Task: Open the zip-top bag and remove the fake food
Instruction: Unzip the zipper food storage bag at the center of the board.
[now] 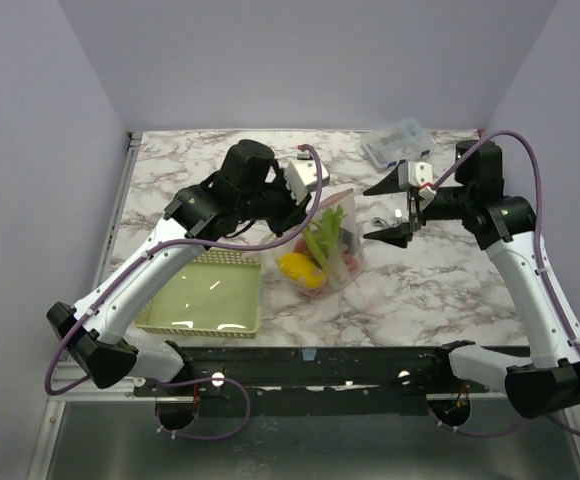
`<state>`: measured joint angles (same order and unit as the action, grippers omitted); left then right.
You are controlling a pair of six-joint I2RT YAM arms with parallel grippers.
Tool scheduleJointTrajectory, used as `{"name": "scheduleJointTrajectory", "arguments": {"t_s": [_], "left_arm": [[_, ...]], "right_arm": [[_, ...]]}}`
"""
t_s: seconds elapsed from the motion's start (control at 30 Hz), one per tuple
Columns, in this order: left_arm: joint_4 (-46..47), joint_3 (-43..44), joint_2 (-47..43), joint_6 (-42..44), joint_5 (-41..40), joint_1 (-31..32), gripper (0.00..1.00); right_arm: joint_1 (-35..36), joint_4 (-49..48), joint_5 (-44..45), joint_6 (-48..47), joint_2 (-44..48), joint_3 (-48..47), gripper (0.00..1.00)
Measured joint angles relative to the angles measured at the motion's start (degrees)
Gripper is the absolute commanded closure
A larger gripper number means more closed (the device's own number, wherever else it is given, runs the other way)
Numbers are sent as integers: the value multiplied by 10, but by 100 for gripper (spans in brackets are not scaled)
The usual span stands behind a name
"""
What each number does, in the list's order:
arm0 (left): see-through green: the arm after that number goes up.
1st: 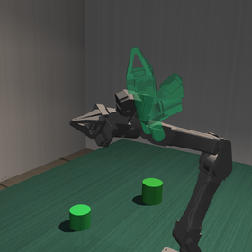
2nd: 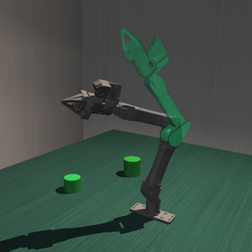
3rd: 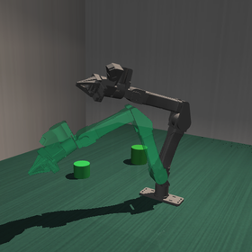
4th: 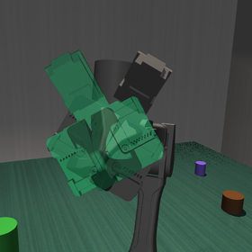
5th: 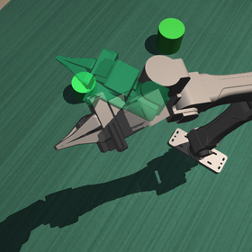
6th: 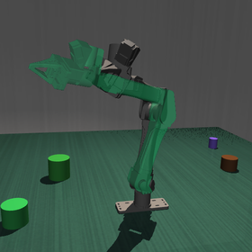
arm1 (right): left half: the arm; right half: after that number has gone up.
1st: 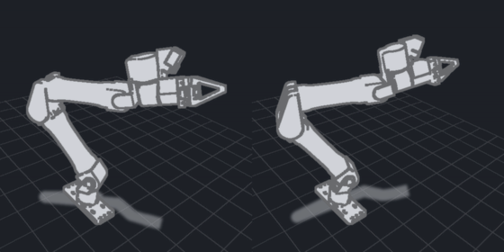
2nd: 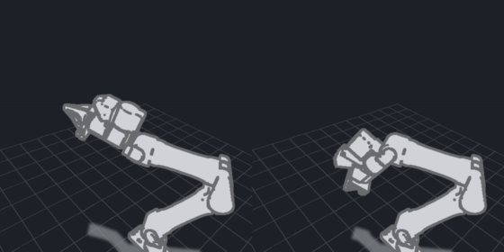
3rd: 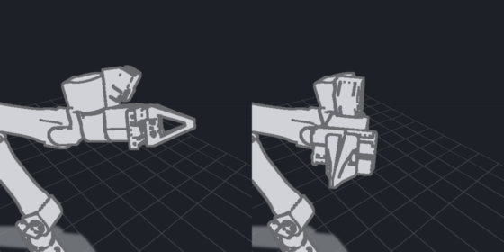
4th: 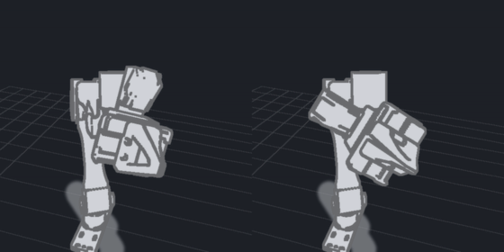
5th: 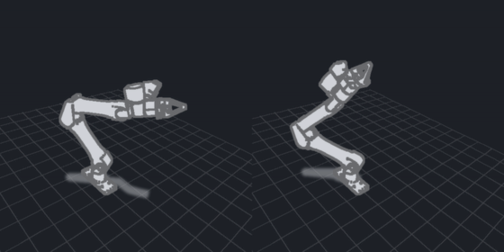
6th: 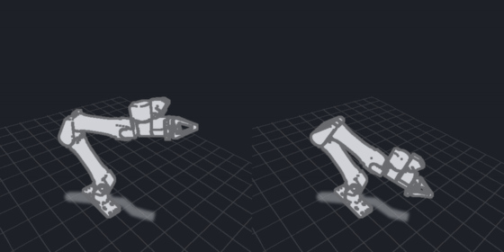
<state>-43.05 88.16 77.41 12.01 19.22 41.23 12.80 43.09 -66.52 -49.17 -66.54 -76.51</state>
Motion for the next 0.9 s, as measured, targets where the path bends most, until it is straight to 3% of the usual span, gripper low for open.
{"name": "scheduleJointTrajectory", "arguments": {"t_s": [0.2,0.33,0.57,0.7,0.77,0.9], "left_arm": [[-11,30,23,24,40,37,100],[-12,50,43,25,45,46,100],[-12,61,55,25,51,55,100],[-12,61,55,25,52,57,100],[-12,61,55,25,53,57,100],[-13,61,56,26,52,57,100]], "right_arm": [[11,20,-22,-45,-38,-66,13],[49,17,-16,-28,-54,-68,21],[86,11,26,14,-64,-45,48],[86,14,45,22,-78,-47,77],[86,16,52,23,-83,-47,97],[86,20,59,28,-83,-47,100]]}}
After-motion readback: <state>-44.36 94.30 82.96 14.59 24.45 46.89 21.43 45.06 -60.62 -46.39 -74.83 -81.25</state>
